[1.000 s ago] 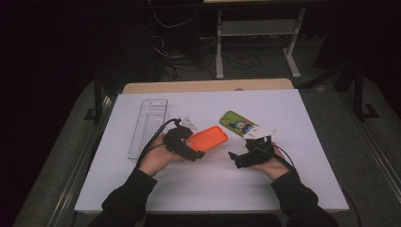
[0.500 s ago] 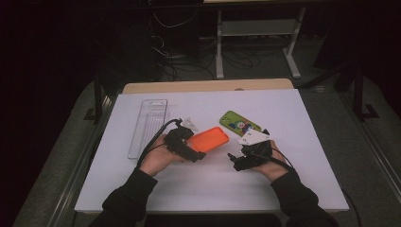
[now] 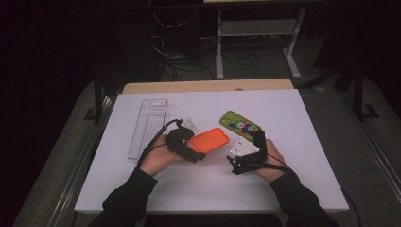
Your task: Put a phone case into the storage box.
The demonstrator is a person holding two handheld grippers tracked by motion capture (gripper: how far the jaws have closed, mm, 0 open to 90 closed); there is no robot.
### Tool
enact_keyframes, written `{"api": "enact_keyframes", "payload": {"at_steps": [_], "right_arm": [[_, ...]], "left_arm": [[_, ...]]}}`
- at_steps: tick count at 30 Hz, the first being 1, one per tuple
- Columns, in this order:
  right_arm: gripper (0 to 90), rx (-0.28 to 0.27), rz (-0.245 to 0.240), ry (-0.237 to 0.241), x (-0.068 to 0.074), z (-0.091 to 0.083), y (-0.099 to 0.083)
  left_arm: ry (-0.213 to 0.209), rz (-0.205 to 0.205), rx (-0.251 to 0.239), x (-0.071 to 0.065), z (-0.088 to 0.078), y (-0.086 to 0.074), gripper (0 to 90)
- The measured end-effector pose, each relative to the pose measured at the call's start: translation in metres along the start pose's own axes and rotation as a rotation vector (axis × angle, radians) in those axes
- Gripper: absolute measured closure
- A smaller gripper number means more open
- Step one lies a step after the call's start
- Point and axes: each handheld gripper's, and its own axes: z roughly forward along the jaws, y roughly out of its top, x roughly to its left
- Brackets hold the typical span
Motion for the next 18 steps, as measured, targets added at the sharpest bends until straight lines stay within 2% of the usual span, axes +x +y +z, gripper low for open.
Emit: {"api": "enact_keyframes", "payload": {"at_steps": [5,9,10,12,13,14,16,18], "right_arm": [[0.0,-0.001,-0.093,-0.042,0.005,0.001,0.0],[0.0,-0.007,-0.15,-0.093,0.011,0.001,0.001],[0.0,-0.007,-0.15,-0.093,0.011,0.001,0.001],[0.0,-0.02,-0.225,-0.137,0.012,0.001,0.002],[0.0,-0.02,-0.225,-0.137,0.012,0.001,0.002],[0.0,-0.023,-0.273,-0.168,0.014,0.001,0.003],[0.0,-0.015,-0.34,-0.19,0.013,0.0,0.003],[0.0,-0.019,-0.34,-0.201,0.015,0.0,0.003]], "left_arm": [[0.0,-0.004,-0.003,-0.001,0.002,0.0,15.6],[-0.004,-0.004,-0.001,-0.002,0.002,0.0,15.6],[-0.004,-0.004,-0.001,-0.002,0.002,0.0,15.6],[-0.001,-0.008,0.002,-0.002,0.003,0.0,15.6],[-0.001,-0.008,0.002,-0.002,0.003,0.0,15.6],[0.0,-0.006,0.004,-0.001,0.003,0.0,15.6],[-0.004,-0.019,0.0,-0.002,0.003,0.0,15.6],[-0.001,-0.021,-0.002,-0.003,0.003,0.0,15.6]]}}
